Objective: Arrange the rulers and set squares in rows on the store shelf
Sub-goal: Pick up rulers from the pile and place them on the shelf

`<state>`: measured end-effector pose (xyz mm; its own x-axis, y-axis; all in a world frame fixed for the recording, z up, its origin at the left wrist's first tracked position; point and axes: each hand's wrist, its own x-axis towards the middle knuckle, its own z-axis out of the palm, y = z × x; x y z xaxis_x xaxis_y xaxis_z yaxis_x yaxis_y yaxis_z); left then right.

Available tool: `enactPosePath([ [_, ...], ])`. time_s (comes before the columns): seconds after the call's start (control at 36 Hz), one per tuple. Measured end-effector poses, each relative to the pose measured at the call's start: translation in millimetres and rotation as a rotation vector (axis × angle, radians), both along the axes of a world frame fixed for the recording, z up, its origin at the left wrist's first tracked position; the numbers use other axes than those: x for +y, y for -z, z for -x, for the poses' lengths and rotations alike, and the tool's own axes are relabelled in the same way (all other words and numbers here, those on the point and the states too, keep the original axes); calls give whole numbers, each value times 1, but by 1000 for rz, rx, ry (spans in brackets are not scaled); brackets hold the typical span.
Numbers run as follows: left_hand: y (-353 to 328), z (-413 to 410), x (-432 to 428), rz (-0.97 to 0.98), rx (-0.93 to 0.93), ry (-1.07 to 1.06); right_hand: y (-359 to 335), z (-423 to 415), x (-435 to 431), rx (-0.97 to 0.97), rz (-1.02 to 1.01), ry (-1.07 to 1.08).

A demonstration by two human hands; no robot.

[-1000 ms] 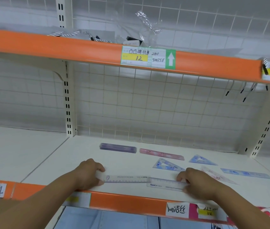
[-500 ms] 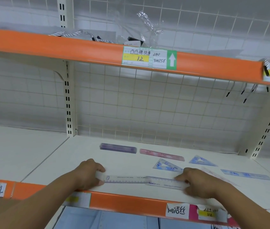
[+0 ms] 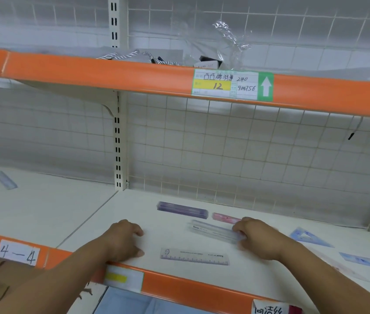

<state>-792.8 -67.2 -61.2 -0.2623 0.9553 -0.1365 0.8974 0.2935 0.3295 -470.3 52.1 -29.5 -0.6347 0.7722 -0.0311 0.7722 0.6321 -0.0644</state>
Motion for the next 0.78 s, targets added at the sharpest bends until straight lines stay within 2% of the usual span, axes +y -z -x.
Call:
enactPosePath([
  [0.17,1,18,-6,11,-11,-73,2,35,22,27,19,-26],
  [0.31,1,16,-4,33,23,-52,5,64,43,20,21,-51],
  [0.53,4,16,0,62,99,-43,7,108,70,-37,-126,-39],
  [0.78,5,16,-2,68,90,-48,18,136,90,-74,-146,-46],
])
